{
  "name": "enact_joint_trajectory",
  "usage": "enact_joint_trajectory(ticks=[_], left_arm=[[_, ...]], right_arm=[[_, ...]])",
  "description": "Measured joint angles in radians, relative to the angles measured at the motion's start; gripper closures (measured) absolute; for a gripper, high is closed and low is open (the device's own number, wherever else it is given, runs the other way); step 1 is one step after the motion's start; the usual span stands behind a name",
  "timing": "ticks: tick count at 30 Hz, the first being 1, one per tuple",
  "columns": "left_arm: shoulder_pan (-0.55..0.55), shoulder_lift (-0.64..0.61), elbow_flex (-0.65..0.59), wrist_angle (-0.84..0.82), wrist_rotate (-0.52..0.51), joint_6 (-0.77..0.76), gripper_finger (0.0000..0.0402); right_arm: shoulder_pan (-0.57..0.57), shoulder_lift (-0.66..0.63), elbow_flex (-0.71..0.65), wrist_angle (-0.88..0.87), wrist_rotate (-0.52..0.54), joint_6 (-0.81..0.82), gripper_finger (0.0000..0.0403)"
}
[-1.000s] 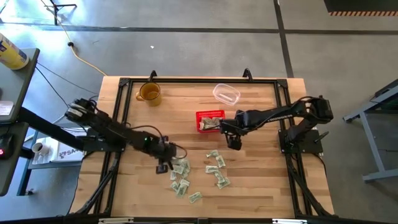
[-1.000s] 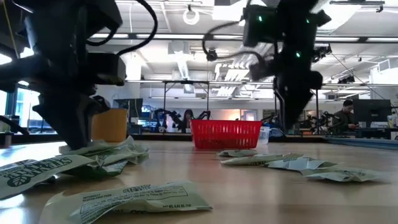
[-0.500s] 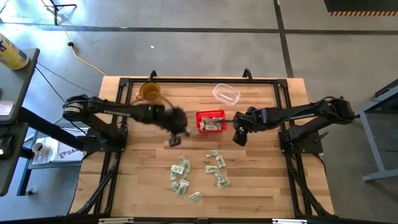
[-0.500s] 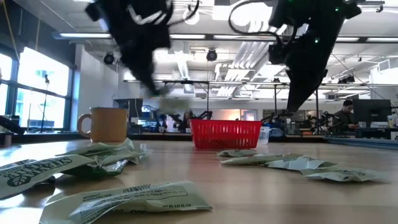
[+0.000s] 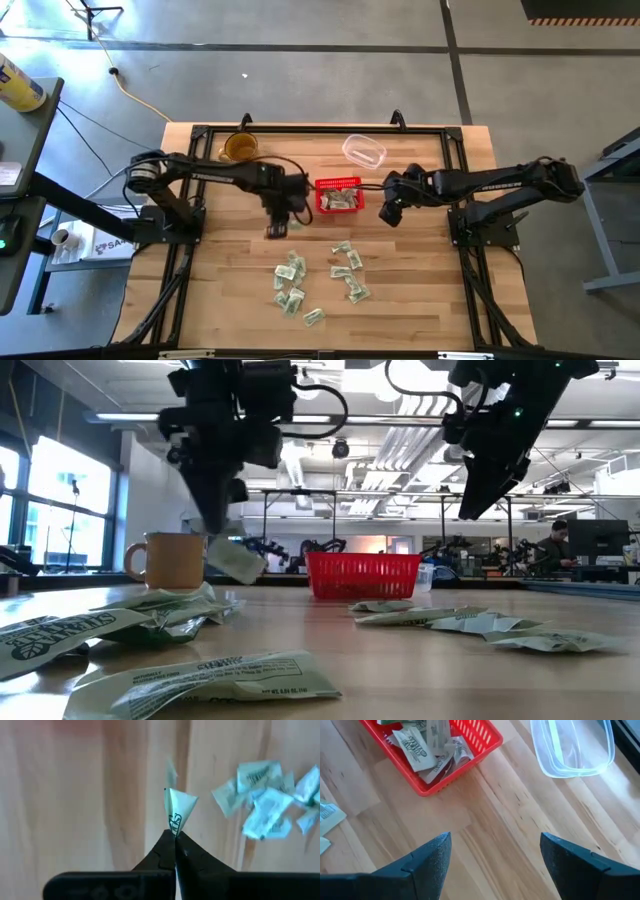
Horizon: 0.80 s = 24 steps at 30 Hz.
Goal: Pick and place items into bin
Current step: Put the white packet into the red basket
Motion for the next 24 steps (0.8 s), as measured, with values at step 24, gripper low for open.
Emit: enact_joint_trajectory(ticks=[24], left_arm=[[-0.029, 0.071, 0.031, 0.096, -0.134, -0.100, 0.0364]], right_arm=[[-0.069, 0.001, 0.000, 0.009, -0.019, -0.075, 0.0107]])
